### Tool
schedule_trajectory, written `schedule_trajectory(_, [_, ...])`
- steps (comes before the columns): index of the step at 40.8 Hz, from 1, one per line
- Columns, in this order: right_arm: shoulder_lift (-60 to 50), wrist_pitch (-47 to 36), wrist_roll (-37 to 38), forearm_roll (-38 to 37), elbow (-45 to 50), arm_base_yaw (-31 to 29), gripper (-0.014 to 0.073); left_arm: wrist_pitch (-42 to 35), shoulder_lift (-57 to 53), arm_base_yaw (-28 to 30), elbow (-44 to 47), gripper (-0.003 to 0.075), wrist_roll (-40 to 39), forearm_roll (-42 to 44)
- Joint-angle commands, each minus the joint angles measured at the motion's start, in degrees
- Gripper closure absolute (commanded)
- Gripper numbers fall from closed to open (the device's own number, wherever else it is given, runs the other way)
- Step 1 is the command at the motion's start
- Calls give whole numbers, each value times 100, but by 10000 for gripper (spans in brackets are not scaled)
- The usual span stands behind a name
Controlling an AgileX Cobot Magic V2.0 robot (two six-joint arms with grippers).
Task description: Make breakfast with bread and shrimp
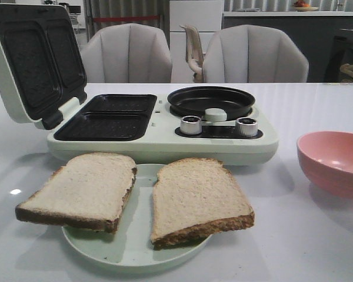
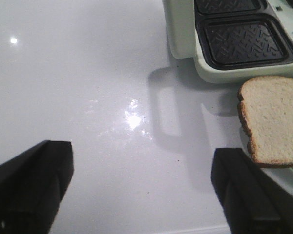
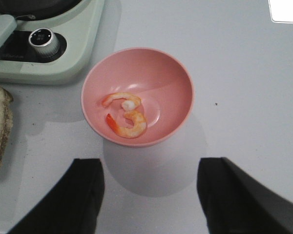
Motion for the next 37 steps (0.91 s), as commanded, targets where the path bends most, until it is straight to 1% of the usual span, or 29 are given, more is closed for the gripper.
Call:
schedule_trajectory(1, [3, -380, -22, 1, -176, -16, 57, -432, 118, -149, -162, 84, 393, -194])
schedule_trajectory(4, [3, -380, -22, 1, -176, -16, 57, -455, 228, -475, -153, 99, 730, -278])
schedule_trajectory(9, [3, -380, -22, 1, -176, -16, 57, -632, 462, -1253, 10, 118, 853, -32])
schedule_trajectory(16, [3, -380, -22, 1, -176, -16, 57, -914, 932, -2503, 391, 118, 853, 937])
schedule_trajectory(22, [3, -380, -22, 1, -176, -16, 57, -840, 1444, -3385, 563, 118, 710, 1841])
schedule_trajectory(24, [3, -380, -22, 1, -176, -16, 57, -765, 1666, -3594, 563, 118, 492, 2109])
schedule_trajectory(26, [3, -380, -22, 1, -176, -16, 57, -697, 1912, -3832, 563, 118, 99, 2541])
schedule_trajectory(33, [3, -380, -22, 1, -176, -16, 57, -356, 2776, -4735, 563, 118, -1684, 4468])
schedule_trajectory(37, [3, -380, -22, 1, -176, -16, 57, -159, 3174, -5163, 563, 118, -2648, 5748])
